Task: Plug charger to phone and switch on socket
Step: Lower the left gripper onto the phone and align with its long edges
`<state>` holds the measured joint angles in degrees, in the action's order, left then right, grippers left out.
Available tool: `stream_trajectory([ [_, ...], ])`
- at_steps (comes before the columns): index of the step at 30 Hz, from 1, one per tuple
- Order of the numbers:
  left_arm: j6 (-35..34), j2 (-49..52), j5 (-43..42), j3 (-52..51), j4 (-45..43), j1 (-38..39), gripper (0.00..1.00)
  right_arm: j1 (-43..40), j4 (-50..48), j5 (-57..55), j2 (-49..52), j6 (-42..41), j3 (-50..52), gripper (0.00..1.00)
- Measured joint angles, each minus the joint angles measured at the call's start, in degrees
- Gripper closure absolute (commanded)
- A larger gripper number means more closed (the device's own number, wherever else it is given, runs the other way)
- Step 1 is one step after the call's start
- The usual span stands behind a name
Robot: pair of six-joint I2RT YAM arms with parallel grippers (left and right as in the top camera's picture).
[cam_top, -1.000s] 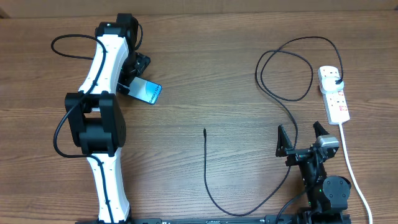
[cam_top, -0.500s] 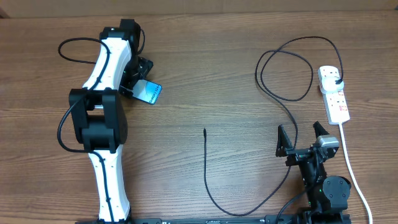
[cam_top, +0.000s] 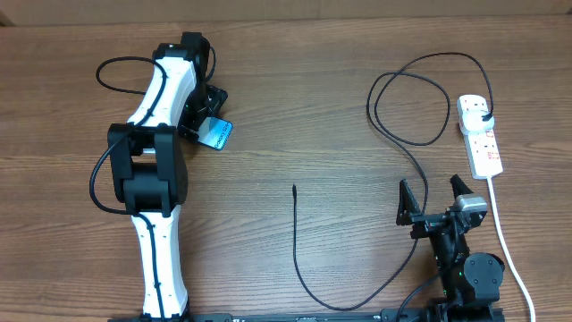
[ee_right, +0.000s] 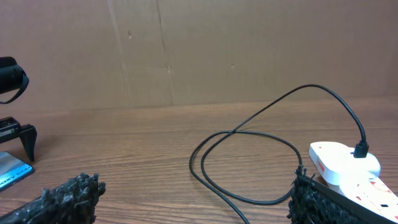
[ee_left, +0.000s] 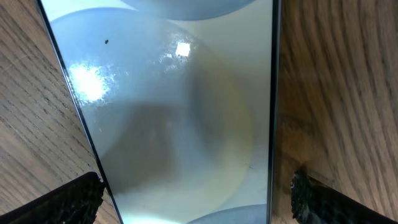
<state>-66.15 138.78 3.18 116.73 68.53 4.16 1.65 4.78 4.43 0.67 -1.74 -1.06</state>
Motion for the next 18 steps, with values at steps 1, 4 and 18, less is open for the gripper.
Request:
stream_trajectory([
  [1,0.00,0.00,0.00,0.00,0.02,0.00,0.00,0.00,0.00,0.00,0.00,0.00,0.00,0.00],
  [4,0.00,0.00,0.00,0.00,0.00,0.00,0.00,0.00,0.00,0.02,0.00,0.02,0.00,0.00],
  [18,-2.95,0.00,1.81,0.00,-0.48,0.39,0.00,0.00,0.00,0.02,0.00,0.00,0.00,0.00],
])
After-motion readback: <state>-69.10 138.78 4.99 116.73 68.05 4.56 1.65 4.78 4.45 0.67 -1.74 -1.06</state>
